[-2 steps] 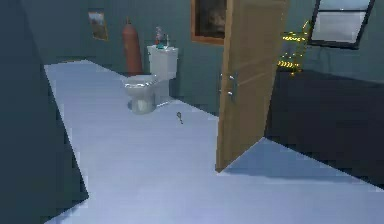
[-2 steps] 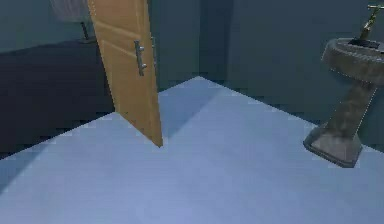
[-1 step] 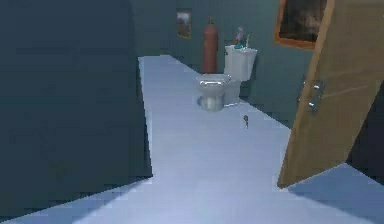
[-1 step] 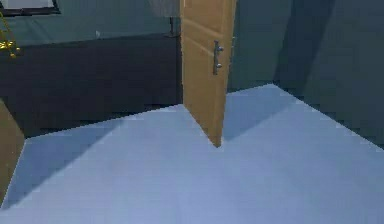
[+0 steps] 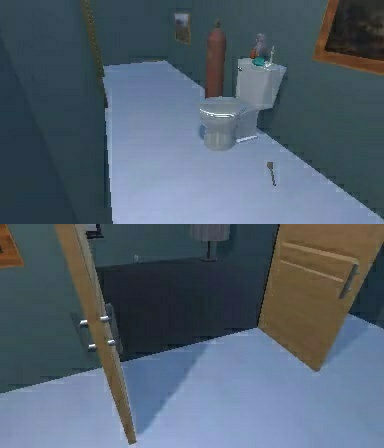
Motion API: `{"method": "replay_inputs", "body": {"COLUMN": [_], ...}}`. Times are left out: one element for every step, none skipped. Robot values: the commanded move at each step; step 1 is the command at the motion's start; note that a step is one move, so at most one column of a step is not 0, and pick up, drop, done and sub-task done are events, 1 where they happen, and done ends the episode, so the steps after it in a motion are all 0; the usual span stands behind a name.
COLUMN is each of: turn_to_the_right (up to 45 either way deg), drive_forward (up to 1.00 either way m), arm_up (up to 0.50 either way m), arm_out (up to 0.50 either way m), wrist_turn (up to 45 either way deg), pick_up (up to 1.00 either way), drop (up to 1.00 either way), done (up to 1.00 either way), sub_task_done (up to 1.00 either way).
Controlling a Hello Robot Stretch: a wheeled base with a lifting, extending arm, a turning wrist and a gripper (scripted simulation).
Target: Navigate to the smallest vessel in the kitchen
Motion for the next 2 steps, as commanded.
{"method": "replay_inputs", "body": {"turn_to_the_right": [-3.0, 0.0], "drive_forward": [0.00, 0.45], "arm_up": [0.00, 0.00], "arm_out": [0.00, 0.00], "wrist_turn": [0.0, 0.0], "pick_up": [0.00, 0.00], "drop": [0.00, 0.00], "done": [0.00, 0.00], "sub_task_done": [0.00, 0.00]}}
